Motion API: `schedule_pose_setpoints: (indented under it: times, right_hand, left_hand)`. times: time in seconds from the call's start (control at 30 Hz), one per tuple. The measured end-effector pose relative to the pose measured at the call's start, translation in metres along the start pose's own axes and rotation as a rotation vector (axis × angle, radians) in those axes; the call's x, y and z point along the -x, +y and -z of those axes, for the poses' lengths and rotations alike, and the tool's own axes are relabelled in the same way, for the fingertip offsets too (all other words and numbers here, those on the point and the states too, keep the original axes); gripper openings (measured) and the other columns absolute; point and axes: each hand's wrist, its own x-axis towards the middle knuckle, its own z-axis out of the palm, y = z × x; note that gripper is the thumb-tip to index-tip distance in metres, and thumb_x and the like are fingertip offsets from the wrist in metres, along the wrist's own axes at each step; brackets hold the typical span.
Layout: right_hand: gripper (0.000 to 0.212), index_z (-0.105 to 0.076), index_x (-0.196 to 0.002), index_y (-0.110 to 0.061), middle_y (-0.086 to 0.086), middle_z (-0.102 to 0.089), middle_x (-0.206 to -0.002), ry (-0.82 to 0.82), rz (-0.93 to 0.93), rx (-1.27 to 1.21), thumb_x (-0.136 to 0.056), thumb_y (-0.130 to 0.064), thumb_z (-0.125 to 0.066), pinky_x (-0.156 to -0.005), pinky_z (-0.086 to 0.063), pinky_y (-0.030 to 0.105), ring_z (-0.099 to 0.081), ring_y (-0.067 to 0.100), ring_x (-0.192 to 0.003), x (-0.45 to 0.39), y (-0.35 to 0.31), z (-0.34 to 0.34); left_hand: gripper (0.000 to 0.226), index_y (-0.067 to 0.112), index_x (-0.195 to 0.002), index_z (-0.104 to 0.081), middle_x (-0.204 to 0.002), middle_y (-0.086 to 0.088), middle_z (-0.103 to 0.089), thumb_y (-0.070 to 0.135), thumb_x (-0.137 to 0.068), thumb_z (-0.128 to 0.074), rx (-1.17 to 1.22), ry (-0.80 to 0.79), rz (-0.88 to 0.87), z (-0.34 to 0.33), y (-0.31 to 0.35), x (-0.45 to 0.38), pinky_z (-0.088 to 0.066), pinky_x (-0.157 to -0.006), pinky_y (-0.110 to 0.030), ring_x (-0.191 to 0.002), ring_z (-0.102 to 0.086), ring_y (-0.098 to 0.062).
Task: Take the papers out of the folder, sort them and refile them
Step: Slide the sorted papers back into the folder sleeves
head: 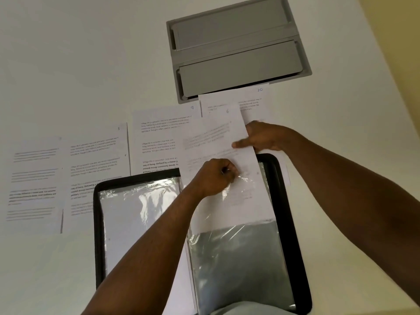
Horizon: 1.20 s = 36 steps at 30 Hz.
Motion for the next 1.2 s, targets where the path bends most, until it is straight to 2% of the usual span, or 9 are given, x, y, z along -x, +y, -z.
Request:
schedule_pose_setpoints:
  times: [0.1,0.17,0.33,0.5,0.67,0.8,0.9,1.1,1.2]
  right_hand:
    - [0.073,-0.058,-0.13,-0.014,0.005,-0.067,-0.121,-0.233,-0.127,0.137,-0.064,-0.03,-0.086,-0.089,-0.056,0.037,-0.065,0.021,-0.106,0.008,0.001,0.005]
    - [0.081,-0.059,-0.128,-0.016,0.004,-0.069,-0.118,-0.253,-0.136,0.134,-0.054,-0.037,-0.087,-0.087,-0.057,0.037,-0.066,0.02,-0.105,0.011,0.002,0.007]
    - [0.045,-0.06,-0.123,-0.011,0.005,-0.069,-0.117,0.157,0.047,-0.123,-0.084,-0.028,-0.074,-0.083,-0.058,0.04,-0.068,0.02,-0.099,0.003,0.008,-0.001]
    - [0.041,-0.065,-0.116,-0.012,0.007,-0.069,-0.112,-0.185,-0.135,0.297,-0.08,-0.023,-0.079,-0.078,-0.059,0.031,-0.067,0.022,-0.1,0.01,0.006,0.008]
    - [0.018,-0.072,-0.099,-0.016,-0.011,-0.066,-0.092,0.03,0.053,0.35,-0.085,-0.026,-0.074,-0.068,-0.049,0.019,-0.06,0.007,-0.084,0.007,-0.004,-0.006]
    - [0.008,-0.075,-0.092,-0.021,-0.02,-0.065,-0.079,-0.239,0.013,0.63,-0.084,-0.021,-0.074,-0.071,-0.041,0.013,-0.057,-0.002,-0.077,0.012,-0.005,-0.015]
    - [0.011,-0.075,-0.095,-0.022,-0.022,-0.062,-0.078,-0.255,0.008,0.675,-0.084,-0.022,-0.074,-0.065,-0.037,0.009,-0.055,-0.005,-0.073,0.013,-0.005,-0.015]
    - [0.022,-0.074,-0.107,-0.021,-0.003,-0.071,-0.104,-0.302,-0.043,0.794,-0.086,-0.029,-0.071,-0.097,-0.05,0.036,-0.065,0.018,-0.102,0.019,-0.001,-0.022]
    - [0.02,-0.072,-0.108,-0.019,0.0,-0.068,-0.111,-0.26,-0.058,0.713,-0.092,-0.028,-0.064,-0.097,-0.049,0.035,-0.062,0.02,-0.103,0.028,-0.002,-0.02]
  left_hand:
    - [0.011,0.017,-0.099,-0.069,-0.094,0.009,-0.066,0.024,-0.093,-0.062,-0.04,0.015,0.005,-0.001,0.0,0.001,-0.044,-0.073,-0.014,-0.085,-0.063,-0.008]
    - [0.015,0.017,-0.101,-0.069,-0.094,0.009,-0.065,0.027,-0.094,-0.061,-0.051,0.017,0.007,-0.001,0.001,0.002,-0.047,-0.073,-0.017,-0.086,-0.063,-0.009]
    - [0.011,0.016,-0.099,-0.07,-0.092,0.007,-0.066,0.019,-0.092,-0.062,-0.067,0.06,-0.019,-0.001,0.001,0.005,-0.049,-0.082,-0.024,-0.089,-0.061,-0.011]
    - [0.016,0.013,-0.103,-0.069,-0.097,0.0,-0.069,0.023,-0.093,-0.062,-0.155,0.079,-0.041,-0.003,0.001,0.006,-0.049,-0.082,-0.025,-0.089,-0.063,-0.013]
    - [0.012,0.015,-0.1,-0.07,-0.096,0.003,-0.07,0.019,-0.092,-0.062,-0.167,0.106,-0.066,-0.003,0.002,0.011,-0.05,-0.082,-0.025,-0.088,-0.063,-0.012]
    - [0.011,0.014,-0.097,-0.069,-0.091,0.0,-0.07,0.022,-0.091,-0.063,-0.173,0.14,-0.09,-0.003,0.003,0.015,-0.053,-0.077,-0.03,-0.082,-0.065,-0.017]
    - [0.018,0.016,-0.104,-0.066,-0.087,0.003,-0.066,0.027,-0.089,-0.066,-0.205,0.146,-0.099,0.0,0.005,0.02,-0.049,-0.068,-0.023,-0.078,-0.062,-0.015]
    - [0.025,0.018,-0.112,-0.063,-0.09,0.005,-0.065,0.016,-0.088,-0.06,-0.38,0.087,-0.002,0.02,-0.008,0.034,-0.048,-0.075,-0.026,-0.083,-0.062,-0.014]
    - [0.019,0.014,-0.107,-0.067,-0.101,0.0,-0.069,0.012,-0.091,-0.058,-0.311,0.146,0.005,0.022,-0.013,0.039,-0.049,-0.079,-0.021,-0.091,-0.063,-0.014]
